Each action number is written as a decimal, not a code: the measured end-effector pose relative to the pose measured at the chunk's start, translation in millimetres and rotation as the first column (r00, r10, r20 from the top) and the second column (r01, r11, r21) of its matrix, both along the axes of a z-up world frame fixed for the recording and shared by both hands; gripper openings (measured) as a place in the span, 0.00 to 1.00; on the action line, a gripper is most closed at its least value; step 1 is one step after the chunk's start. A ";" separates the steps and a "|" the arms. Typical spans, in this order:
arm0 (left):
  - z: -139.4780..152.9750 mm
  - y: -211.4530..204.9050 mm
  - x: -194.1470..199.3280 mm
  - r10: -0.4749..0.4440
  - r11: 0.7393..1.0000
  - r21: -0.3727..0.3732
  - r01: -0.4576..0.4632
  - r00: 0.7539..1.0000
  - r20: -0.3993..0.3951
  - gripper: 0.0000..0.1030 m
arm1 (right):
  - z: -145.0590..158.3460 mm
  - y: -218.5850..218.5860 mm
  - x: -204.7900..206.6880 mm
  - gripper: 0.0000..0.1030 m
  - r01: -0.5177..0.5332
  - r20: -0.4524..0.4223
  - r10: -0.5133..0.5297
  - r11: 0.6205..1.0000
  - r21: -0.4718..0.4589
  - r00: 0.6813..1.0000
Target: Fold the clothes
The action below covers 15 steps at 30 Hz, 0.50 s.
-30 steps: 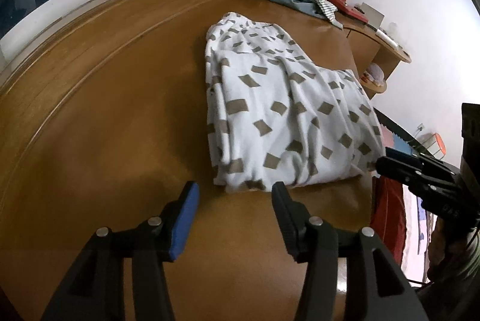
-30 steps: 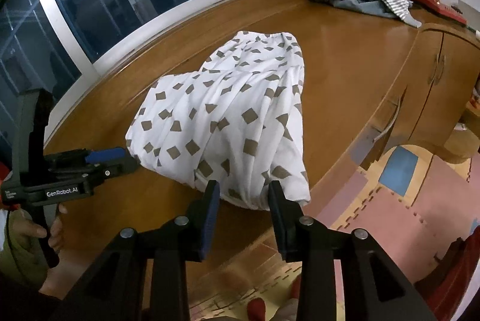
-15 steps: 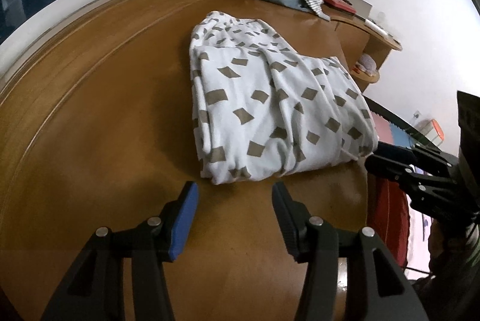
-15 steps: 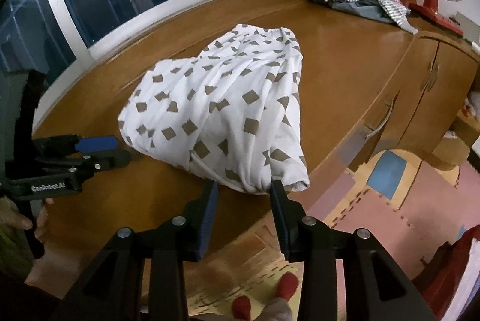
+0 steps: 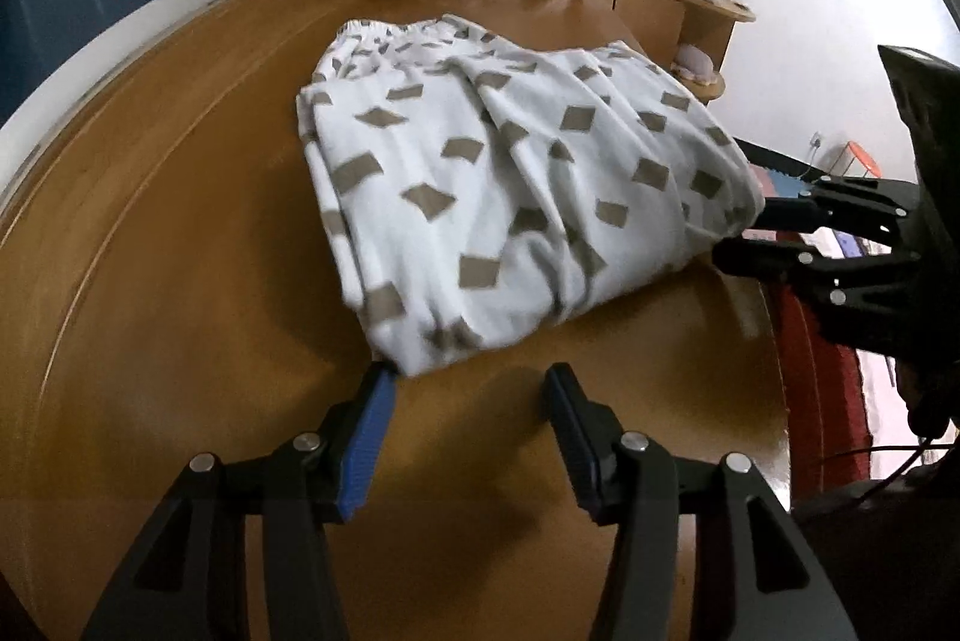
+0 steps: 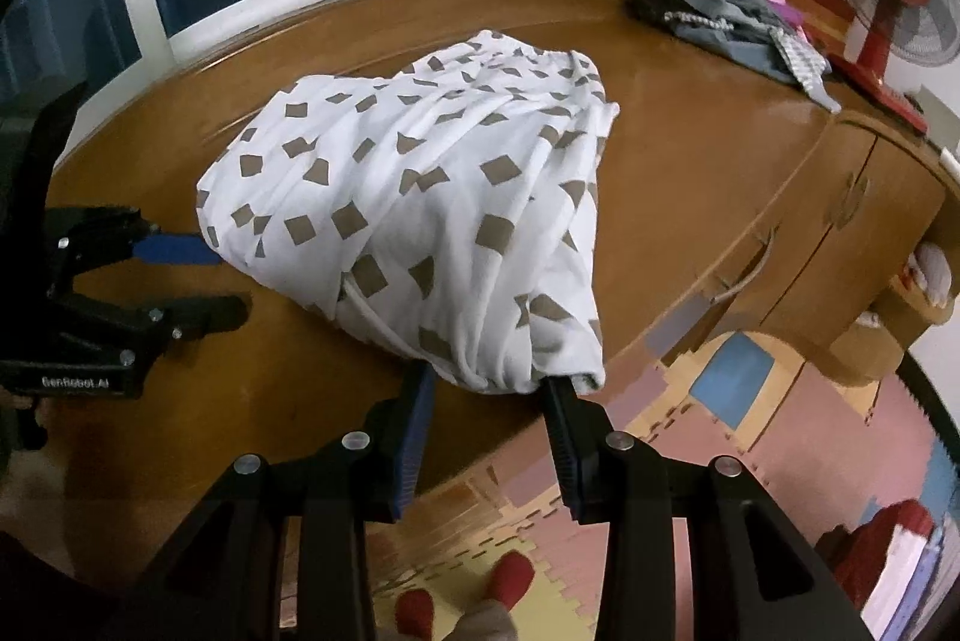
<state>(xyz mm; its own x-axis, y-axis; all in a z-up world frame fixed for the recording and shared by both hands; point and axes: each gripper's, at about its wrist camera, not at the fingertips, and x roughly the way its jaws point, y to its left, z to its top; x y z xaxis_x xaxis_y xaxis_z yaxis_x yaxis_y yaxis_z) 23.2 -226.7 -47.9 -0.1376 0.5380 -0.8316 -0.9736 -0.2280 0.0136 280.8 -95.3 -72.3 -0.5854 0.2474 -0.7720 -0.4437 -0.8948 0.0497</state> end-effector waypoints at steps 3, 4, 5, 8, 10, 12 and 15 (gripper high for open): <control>0.0 6.7 -4.0 -0.032 0.999 0.016 0.033 0.999 -0.019 0.48 | -1.3 1.8 -3.6 0.38 -0.013 -0.002 0.013 0.999 0.031 1.000; 0.0 9.2 -5.1 -0.044 0.999 0.021 0.044 0.999 -0.025 0.48 | -2.1 2.8 -4.7 0.38 -0.017 -0.004 0.017 0.999 0.041 1.000; 0.1 11.2 -5.9 -0.051 0.998 0.026 0.051 0.998 -0.026 0.48 | -2.8 3.7 -5.7 0.38 -0.020 -0.006 0.021 0.998 0.052 1.000; 0.3 16.4 -9.0 -0.070 0.997 0.039 0.071 0.997 -0.026 0.47 | -5.2 10.1 -6.5 0.38 -0.024 -0.016 0.025 0.998 0.064 1.000; 0.5 17.0 -9.3 -0.078 0.996 0.042 0.079 0.997 -0.026 0.45 | -6.1 13.8 -7.7 0.38 -0.032 -0.023 0.033 0.998 0.060 0.999; 1.3 18.3 -10.7 -0.082 0.996 0.043 0.083 0.996 -0.025 0.39 | -6.2 17.4 -9.2 0.28 -0.043 -0.034 0.045 0.998 0.050 0.998; 5.5 17.6 -13.4 -0.076 0.996 0.055 0.076 0.997 -0.002 0.28 | -1.5 21.8 -8.3 0.19 -0.059 -0.060 0.059 0.998 0.003 0.996</control>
<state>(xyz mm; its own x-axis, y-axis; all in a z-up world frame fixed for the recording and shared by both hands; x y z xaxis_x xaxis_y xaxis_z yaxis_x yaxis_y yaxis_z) 9.8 -209.2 -42.4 -0.0941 0.5918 -0.8005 -0.9881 -0.1536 0.0026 272.4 -73.4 -73.8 -0.6441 0.2120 -0.7350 -0.3868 -0.9192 0.0738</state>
